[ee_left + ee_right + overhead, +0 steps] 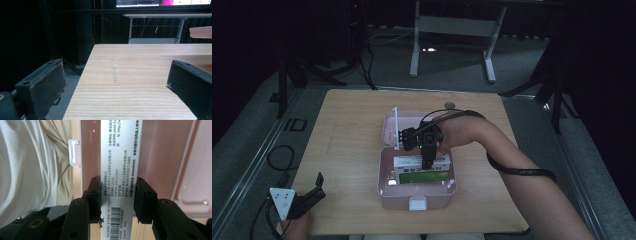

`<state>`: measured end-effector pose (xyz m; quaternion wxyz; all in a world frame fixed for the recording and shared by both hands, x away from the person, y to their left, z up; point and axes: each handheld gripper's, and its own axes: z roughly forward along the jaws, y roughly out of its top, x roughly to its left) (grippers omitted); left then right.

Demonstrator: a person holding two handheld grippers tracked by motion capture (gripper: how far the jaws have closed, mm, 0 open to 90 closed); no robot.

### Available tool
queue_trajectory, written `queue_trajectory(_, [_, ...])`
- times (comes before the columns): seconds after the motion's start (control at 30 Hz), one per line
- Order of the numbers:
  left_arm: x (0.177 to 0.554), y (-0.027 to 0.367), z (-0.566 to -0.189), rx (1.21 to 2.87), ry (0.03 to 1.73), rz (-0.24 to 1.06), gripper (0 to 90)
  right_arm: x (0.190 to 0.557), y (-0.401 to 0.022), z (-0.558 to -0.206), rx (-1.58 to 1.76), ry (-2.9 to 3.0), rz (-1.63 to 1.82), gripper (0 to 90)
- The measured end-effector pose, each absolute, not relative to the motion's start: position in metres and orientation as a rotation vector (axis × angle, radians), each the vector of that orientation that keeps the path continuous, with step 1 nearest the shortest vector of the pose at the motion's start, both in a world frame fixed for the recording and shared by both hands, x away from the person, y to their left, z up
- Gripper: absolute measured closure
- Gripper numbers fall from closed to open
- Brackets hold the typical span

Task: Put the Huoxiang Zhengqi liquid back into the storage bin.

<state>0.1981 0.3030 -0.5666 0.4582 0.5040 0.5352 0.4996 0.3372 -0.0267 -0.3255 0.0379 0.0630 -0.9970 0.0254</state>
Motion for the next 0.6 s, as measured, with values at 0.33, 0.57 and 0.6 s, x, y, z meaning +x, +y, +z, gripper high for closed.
queue_trajectory(0.33, [0.198, 0.303, -0.566, 1.242, 1.32, 1.227, 2.0, 0.344, -0.033, -0.371, 0.146, -3.017, 0.084, 62.2])
queue_trajectory(0.57, [0.198, 0.303, -0.566, 1.247, 1.316, 1.224, 2.0, 0.346, -0.035, -0.399, 0.119, -3.001, 0.115, 62.2])
queue_trajectory(0.6, [0.198, 0.303, -0.567, 1.246, 1.315, 1.227, 2.0, 0.346, -0.035, -0.402, 0.113, -3.002, 0.117, 62.2])
